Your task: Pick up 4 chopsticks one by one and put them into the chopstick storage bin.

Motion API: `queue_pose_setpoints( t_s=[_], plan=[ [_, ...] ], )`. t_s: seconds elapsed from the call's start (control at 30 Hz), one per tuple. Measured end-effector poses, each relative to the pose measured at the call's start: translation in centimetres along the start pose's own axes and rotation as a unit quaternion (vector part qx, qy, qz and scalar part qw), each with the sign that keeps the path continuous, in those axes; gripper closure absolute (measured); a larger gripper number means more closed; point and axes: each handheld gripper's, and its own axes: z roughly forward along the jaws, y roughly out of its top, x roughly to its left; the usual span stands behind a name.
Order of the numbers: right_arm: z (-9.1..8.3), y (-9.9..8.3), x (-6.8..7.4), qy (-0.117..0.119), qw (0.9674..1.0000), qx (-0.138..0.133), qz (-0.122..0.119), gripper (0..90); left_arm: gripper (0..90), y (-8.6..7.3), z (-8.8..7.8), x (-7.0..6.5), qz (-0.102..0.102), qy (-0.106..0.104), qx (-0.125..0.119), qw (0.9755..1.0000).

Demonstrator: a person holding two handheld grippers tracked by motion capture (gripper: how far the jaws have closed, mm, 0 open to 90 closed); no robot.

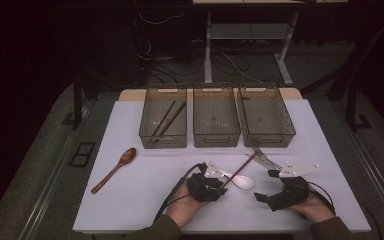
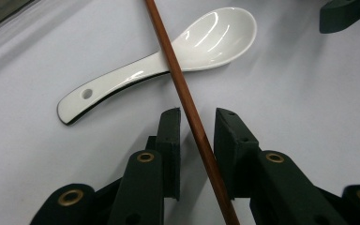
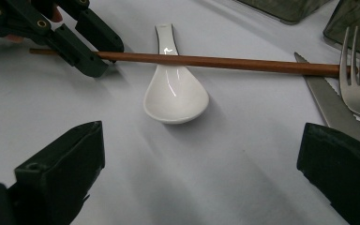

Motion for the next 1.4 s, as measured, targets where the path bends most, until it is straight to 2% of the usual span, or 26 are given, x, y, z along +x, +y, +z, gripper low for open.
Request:
queue_pose_setpoints(
  t_s=[0.17, 0.37, 0.47, 0.7, 0.93, 1.17, 1.4],
  plan=[
    [0.0, 0.0, 0.0, 0.0, 1.0, 0.0, 0.0, 0.9, 72.7, 0.0, 0.0, 0.1, -0.009, 0.005, -0.001, 0.9999],
    [0.0, 0.0, 0.0, 0.0, 1.0, 0.0, 0.0, 0.9, 76.7, -0.1, -0.3, 0.5, -0.008, 0.019, 0.003, 0.9998],
    [0.0, 0.0, 0.0, 0.0, 1.0, 0.0, 0.0, 0.9, 78.6, -0.1, -0.4, 0.7, -0.014, 0.026, 0.001, 0.9996],
    [0.0, 0.0, 0.0, 0.001, 1.0, 0.0, -0.001, 0.9, 82.6, -0.3, -1.0, 1.7, -0.025, 0.04, -0.003, 0.9989],
    [0.0, 0.0, 0.0, 0.001, 1.0, -0.001, -0.001, 0.9, 83.9, -0.4, -1.6, 2.5, -0.038, 0.044, -0.014, 0.9982],
    [0.0, 0.0, 0.0, 0.001, 1.0, -0.001, -0.001, 0.9, 83.9, -0.6, -2.1, 2.9, -0.039, 0.046, -0.016, 0.9981],
    [0.0, 0.0, 0.0, 0.0, 1.0, -0.002, -0.002, 0.9, 84.0, -1.0, -3.0, 3.7, -0.037, 0.037, -0.027, 0.9983]
  ],
)
